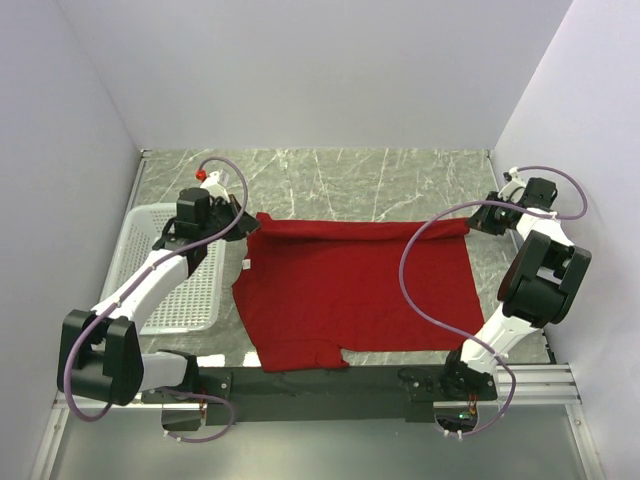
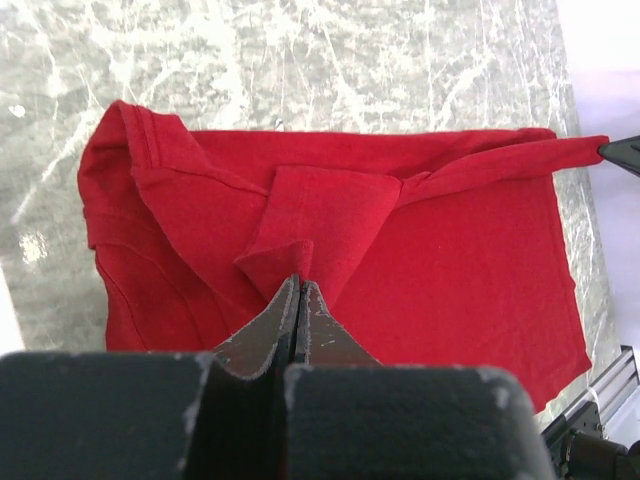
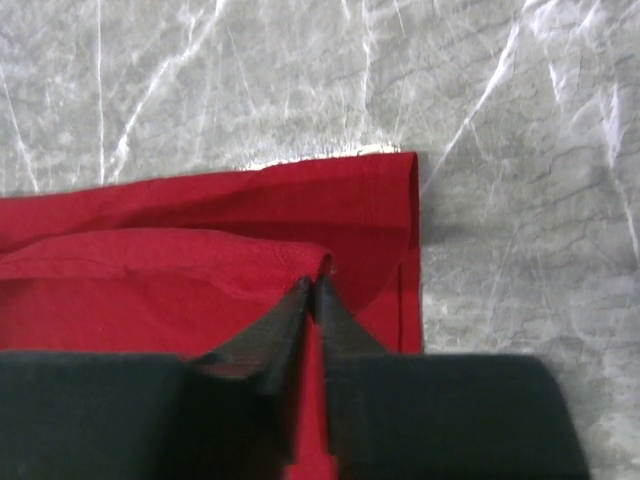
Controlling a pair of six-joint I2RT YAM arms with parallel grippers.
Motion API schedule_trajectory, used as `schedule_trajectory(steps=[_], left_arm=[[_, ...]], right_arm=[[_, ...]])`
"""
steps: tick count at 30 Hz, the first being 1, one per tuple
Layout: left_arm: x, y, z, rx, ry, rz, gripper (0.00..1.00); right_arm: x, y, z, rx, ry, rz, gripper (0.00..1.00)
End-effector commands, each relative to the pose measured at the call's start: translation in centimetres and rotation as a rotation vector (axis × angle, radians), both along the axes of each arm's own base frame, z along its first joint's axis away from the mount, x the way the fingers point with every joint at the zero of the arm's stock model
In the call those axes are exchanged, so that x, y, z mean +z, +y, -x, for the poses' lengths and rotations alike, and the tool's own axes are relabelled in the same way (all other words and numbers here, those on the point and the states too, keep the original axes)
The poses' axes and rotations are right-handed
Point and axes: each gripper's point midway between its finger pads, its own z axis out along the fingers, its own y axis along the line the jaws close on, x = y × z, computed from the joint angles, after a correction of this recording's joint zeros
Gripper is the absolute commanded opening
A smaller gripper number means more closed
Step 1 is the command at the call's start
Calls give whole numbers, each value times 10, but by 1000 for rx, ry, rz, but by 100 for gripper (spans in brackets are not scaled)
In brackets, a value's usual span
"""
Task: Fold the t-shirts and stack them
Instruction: Fold the tshirt
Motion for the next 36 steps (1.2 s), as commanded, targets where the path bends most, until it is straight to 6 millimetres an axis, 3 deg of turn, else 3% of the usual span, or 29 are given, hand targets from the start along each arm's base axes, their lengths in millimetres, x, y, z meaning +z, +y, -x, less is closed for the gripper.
schedule_trajectory(steps=[1, 4, 9, 15, 24, 36], left_arm=[[8, -5, 4, -10, -23, 20, 1], [7, -7, 5, -19, -20, 18, 1], [8, -10, 7, -33, -19, 22, 1], [12, -13, 12, -46, -30, 25, 1], [-9, -8, 27, -33, 43, 11, 1], [-24, -6, 37, -23, 87, 3, 1]], right_arm=[[14, -6, 1, 24, -30, 49, 21], [22, -6, 4, 32, -42, 73, 39], [28, -5, 7, 36, -56, 81, 45], [19, 0, 11, 47, -29, 54, 45], [3, 2, 13, 40, 22, 33, 45], [-2, 6, 14, 49, 37, 24, 45]])
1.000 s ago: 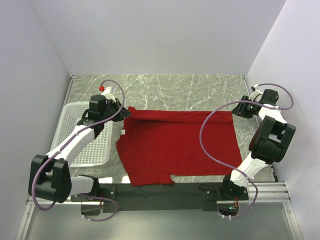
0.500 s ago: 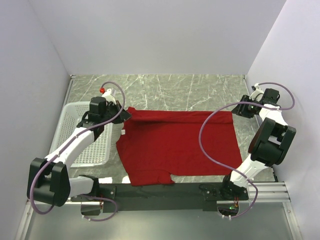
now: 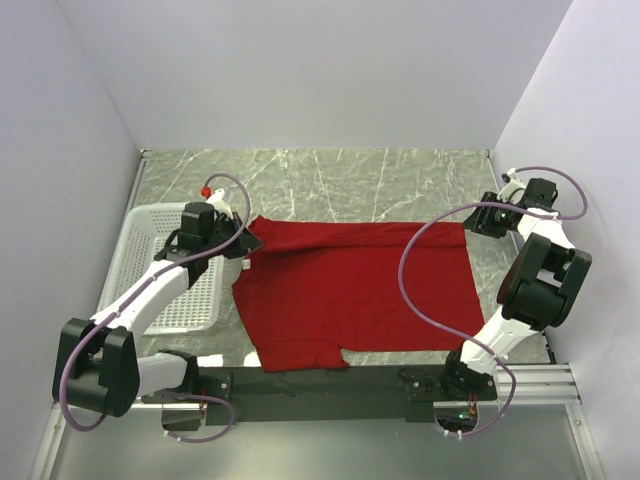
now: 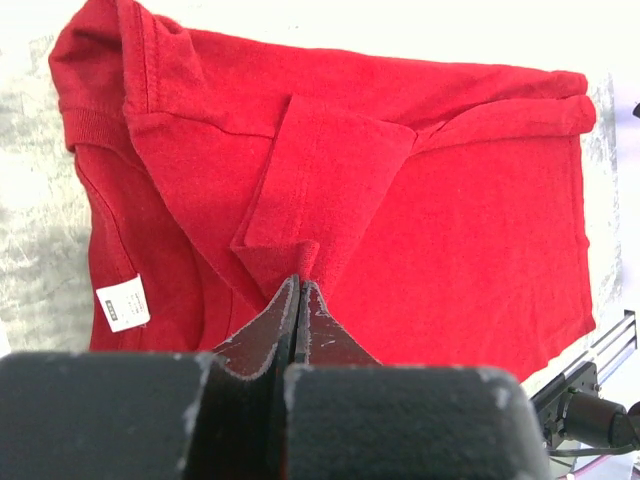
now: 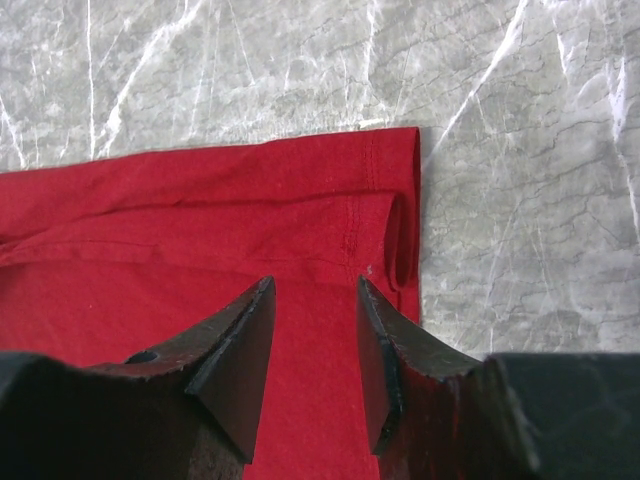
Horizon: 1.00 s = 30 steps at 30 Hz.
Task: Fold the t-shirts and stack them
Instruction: Fold the tshirt
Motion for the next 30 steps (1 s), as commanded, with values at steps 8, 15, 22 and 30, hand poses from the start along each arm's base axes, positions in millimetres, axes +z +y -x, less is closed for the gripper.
schedule_trajectory(steps=[8, 15, 22, 30], left_arm=[[2, -1, 9, 5, 0, 13, 1], [-5, 3, 17, 21, 33, 2, 2], [-5, 7, 27, 39, 89, -6, 38], [46, 29, 12, 202, -64, -11, 73]], right_arm=[[-4, 5, 1, 18, 15, -1, 45], [-4, 6, -1, 25, 18, 4, 46], [-3, 7, -2, 32, 21, 8, 46], [-5, 19, -5, 78, 30, 21, 46]])
